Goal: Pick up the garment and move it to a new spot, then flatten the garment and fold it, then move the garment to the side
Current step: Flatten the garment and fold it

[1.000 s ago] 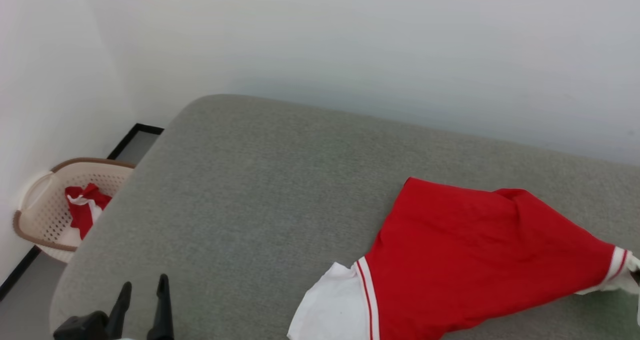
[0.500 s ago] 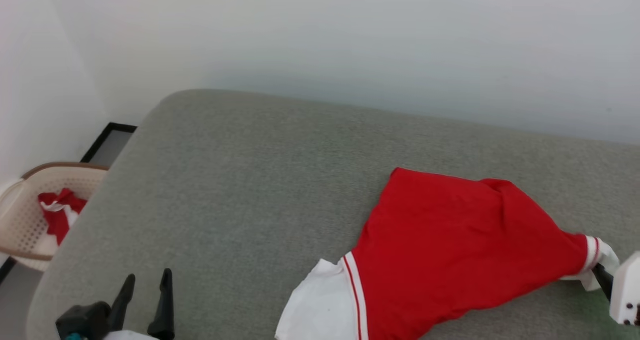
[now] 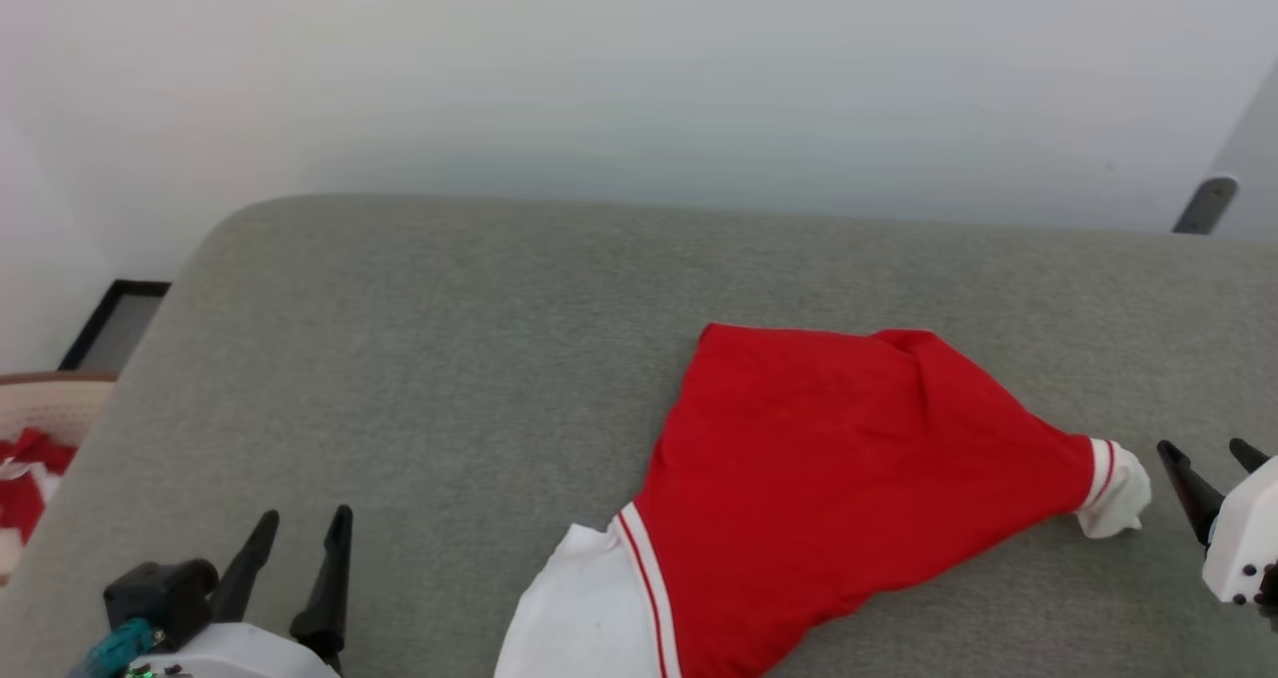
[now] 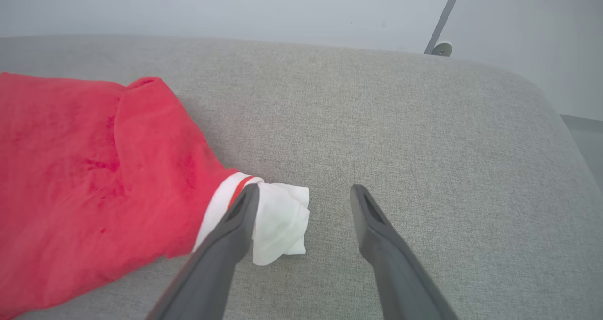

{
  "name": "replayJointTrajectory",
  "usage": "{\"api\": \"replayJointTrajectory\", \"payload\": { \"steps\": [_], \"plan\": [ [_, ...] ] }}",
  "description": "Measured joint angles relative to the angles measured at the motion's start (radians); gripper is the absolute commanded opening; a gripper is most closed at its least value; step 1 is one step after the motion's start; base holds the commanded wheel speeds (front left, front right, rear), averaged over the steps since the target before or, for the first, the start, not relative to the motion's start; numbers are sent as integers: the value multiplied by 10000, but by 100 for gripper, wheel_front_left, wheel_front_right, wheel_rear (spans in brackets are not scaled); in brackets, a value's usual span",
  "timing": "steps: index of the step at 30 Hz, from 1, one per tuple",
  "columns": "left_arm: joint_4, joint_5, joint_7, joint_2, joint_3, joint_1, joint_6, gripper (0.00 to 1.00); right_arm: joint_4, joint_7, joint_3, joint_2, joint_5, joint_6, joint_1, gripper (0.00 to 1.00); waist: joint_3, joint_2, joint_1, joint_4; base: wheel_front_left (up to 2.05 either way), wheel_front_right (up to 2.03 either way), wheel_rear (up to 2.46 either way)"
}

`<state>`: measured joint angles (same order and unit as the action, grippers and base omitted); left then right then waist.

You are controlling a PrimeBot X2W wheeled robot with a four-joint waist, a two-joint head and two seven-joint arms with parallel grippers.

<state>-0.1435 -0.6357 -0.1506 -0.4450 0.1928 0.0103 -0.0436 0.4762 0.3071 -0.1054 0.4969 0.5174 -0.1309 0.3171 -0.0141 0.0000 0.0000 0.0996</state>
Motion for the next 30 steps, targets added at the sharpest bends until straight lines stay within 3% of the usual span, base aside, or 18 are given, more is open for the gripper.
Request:
{"api": "replayJointTrajectory", "payload": {
  "steps": [5, 21, 30],
  "plan": [
    [267, -146, 412, -190, 105, 15, 102, 100, -869, -548, 520, -445, -111, 0, -651, 100, 5, 0, 0, -375, 0, 0, 0],
    [274, -604, 2615, -587, 844, 318, 201, 100, -4228, -1988, 2451, -2949, -1701, 0, -2964, 100, 152, 0, 0, -1397, 0, 0, 0],
    [-128, -1256, 4663, -454, 1404, 309, -33, 100, -4878, -1820, 2805, -3453, -2029, 0, -3266, 100, 503, 0, 0, -1724, 0, 0, 0]
  ]
}}
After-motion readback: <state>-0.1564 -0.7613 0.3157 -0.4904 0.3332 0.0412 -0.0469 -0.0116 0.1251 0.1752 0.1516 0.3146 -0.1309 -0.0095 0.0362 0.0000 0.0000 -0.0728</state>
